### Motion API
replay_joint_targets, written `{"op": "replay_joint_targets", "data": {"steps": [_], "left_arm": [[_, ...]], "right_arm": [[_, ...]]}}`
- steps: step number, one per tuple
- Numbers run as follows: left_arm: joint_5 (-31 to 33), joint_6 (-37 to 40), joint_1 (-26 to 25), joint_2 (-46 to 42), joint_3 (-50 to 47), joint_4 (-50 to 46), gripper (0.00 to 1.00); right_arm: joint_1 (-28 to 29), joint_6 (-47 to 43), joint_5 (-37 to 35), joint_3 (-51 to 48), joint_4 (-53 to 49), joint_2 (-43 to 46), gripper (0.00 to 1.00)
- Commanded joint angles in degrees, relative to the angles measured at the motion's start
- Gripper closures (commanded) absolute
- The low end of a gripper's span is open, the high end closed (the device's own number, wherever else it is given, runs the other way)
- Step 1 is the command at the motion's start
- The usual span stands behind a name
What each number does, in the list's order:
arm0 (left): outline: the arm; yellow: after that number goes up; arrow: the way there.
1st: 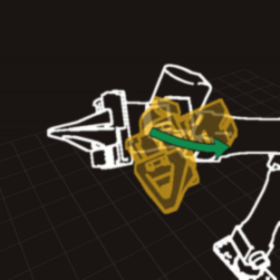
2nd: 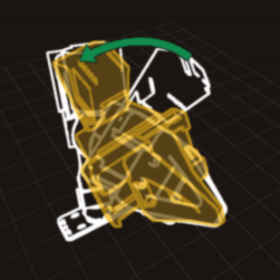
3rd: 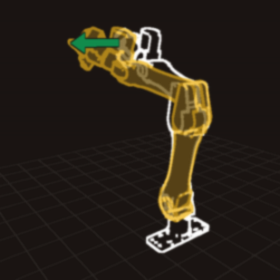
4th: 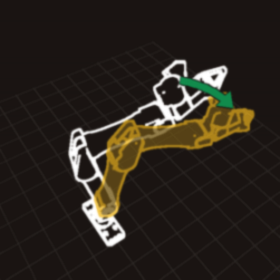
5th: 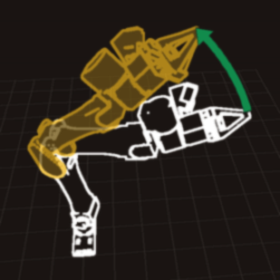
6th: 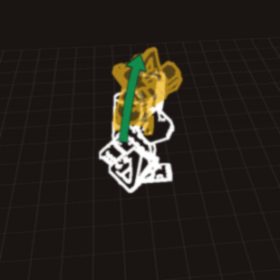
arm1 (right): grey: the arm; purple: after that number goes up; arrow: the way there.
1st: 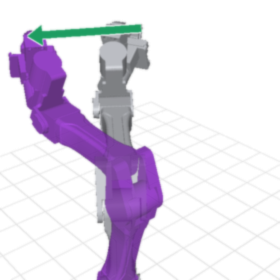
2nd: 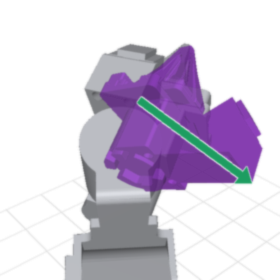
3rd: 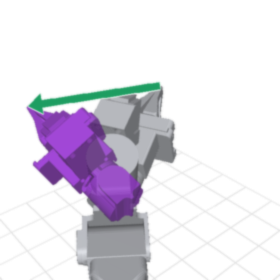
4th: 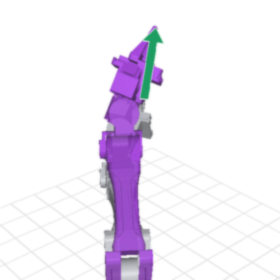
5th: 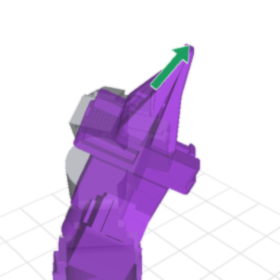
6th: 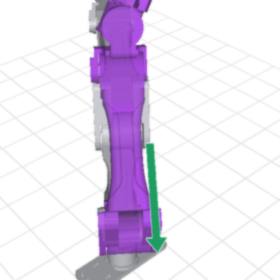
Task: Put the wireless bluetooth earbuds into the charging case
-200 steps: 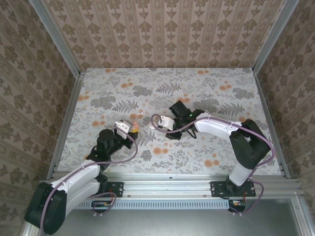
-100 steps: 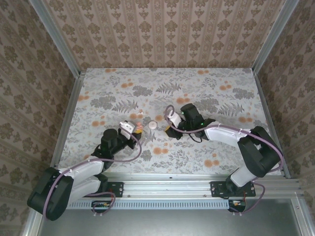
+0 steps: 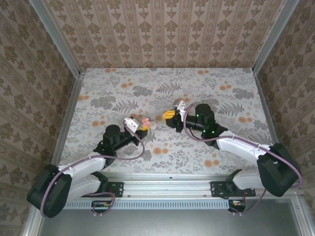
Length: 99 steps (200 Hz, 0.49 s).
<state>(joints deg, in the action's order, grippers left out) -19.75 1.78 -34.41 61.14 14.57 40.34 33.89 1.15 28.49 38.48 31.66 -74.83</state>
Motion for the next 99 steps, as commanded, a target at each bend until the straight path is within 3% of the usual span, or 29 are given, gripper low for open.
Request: {"op": "replay_joint_targets", "data": {"steps": [1, 99], "left_arm": [[-1.7, 0.15, -1.61, 0.81, 2.8, 2.64, 0.93], [-0.74, 2.21, -5.31, -0.64, 6.04, 1.97, 0.93]], "right_arm": [[0.99, -0.33, 3.02, 2.08, 5.41, 0.22, 0.83], [3.32, 2.9, 7.19, 4.72, 16.65, -5.94, 0.83]]}}
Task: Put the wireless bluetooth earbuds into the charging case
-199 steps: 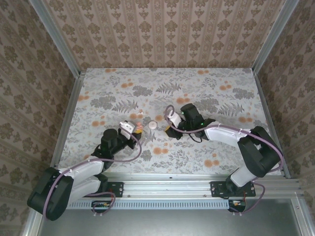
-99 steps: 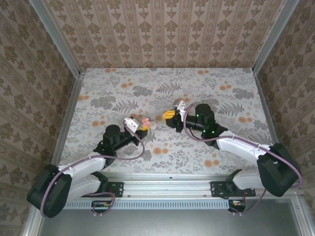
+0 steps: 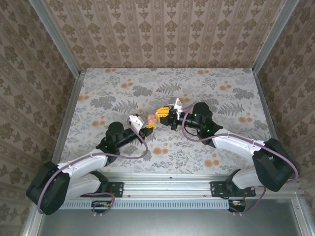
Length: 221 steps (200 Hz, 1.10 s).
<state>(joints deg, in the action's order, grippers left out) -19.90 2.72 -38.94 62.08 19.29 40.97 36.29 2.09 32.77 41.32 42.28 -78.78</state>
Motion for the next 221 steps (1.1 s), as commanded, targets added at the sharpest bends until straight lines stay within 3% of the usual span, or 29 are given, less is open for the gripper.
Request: {"op": "replay_joint_targets", "data": {"steps": [1, 113, 179, 221], "left_arm": [[-0.58, 1.34, -0.87, -1.64, 1.3, 1.28, 0.93], [0.96, 2.54, -1.31, -6.42, 0.91, -1.18, 0.93], [2.65, 4.85, -1.27, -8.79, 1.09, -3.26, 0.93], [2.94, 5.15, -1.29, -9.39, 1.05, -3.69, 0.93]], "right_arm": [[0.94, 1.96, 2.91, 1.85, 6.08, -2.12, 0.83], [2.03, 5.22, 3.65, 1.48, 13.08, -6.38, 0.82], [2.29, 3.69, 3.88, 1.22, 9.88, -5.6, 0.83], [3.12, -0.8, 4.48, 2.96, 2.21, -4.28, 0.83]]}}
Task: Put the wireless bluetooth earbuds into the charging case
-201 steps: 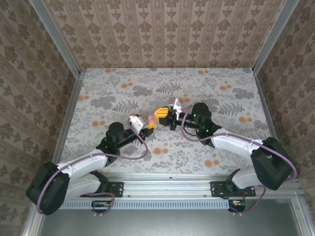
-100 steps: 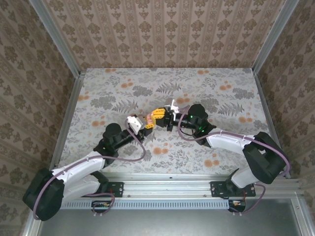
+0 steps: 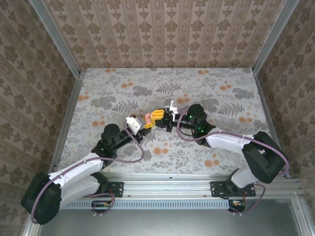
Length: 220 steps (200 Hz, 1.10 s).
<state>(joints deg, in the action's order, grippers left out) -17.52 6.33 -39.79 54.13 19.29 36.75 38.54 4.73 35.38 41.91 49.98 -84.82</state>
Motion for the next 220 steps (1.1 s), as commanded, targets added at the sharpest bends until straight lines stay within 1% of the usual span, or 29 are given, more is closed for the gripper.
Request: {"op": "replay_joint_targets", "data": {"steps": [1, 21, 66, 95, 153, 182, 185, 193, 220], "left_arm": [[0.55, 1.56, -0.45, -1.46, 1.03, 0.52, 0.93], [0.86, 1.74, -0.46, -1.76, 1.05, 0.31, 0.93], [0.91, 1.98, -0.46, -2.62, 1.3, -0.54, 0.93], [1.17, 2.11, -0.45, -3.09, 1.36, -0.9, 0.93], [1.08, 2.13, -0.42, -3.29, 1.37, -1.24, 0.93], [1.07, 2.12, -0.39, -3.41, 1.1, -1.51, 0.93], [1.08, 2.16, -0.45, -3.42, 1.03, -1.51, 0.93], [1.12, 2.11, -0.38, -3.27, 0.79, -1.51, 0.93], [1.21, 2.55, -0.46, -3.29, 0.4, -2.45, 0.93]], "right_arm": [[0.89, -3.6, 1.88, 2.42, -5.67, 1.8, 0.83], [1.27, -5.23, 1.89, 2.9, -8.46, 2.13, 0.83], [1.93, -6.64, 1.45, 3.5, -10.62, 2.2, 0.82], [2.21, -6.84, 1.54, 3.88, -11.27, 2.24, 0.74], [2.24, -6.76, 1.1, 3.98, -10.96, 2.94, 0.69], [2.07, -6.74, -0.63, 2.21, -9.24, 4.66, 0.67], [2.0, -6.75, -0.85, 1.97, -9.2, 6.37, 0.67], [1.69, -6.88, -1.16, 1.29, -9.42, 7.67, 0.67], [0.26, -7.93, -1.39, -0.17, -15.82, 12.48, 0.67]]}}
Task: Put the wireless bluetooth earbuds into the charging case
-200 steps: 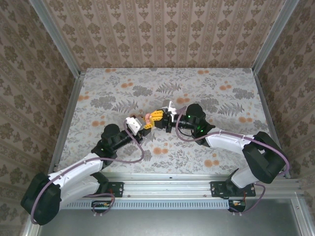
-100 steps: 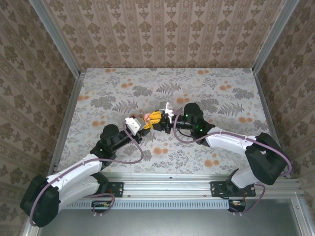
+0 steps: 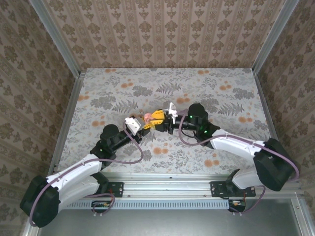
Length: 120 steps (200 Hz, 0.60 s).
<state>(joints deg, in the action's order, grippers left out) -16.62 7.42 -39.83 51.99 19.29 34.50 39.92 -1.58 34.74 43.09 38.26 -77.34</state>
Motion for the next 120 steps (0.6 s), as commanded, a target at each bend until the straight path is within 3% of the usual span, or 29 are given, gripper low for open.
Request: {"op": "replay_joint_targets", "data": {"steps": [1, 59, 92, 120], "left_arm": [[0.34, 1.45, -0.42, -1.17, 0.36, -0.26, 0.93], [0.55, 2.83, -0.4, 0.94, -1.55, -0.77, 0.93], [0.27, 2.34, -0.42, 2.9, -1.28, -0.23, 0.93], [-0.06, 1.65, -0.51, 5.04, -0.85, 0.13, 0.93]], "right_arm": [[-1.19, -1.64, -0.79, -1.44, -4.35, 5.27, 0.67], [-5.41, -3.1, -3.94, -1.0, -31.24, 15.69, 0.65], [-5.73, -0.85, -7.16, -0.64, -38.21, 17.26, 0.63], [-5.73, 8.52, -14.16, 0.04, -40.49, 15.47, 0.64]]}}
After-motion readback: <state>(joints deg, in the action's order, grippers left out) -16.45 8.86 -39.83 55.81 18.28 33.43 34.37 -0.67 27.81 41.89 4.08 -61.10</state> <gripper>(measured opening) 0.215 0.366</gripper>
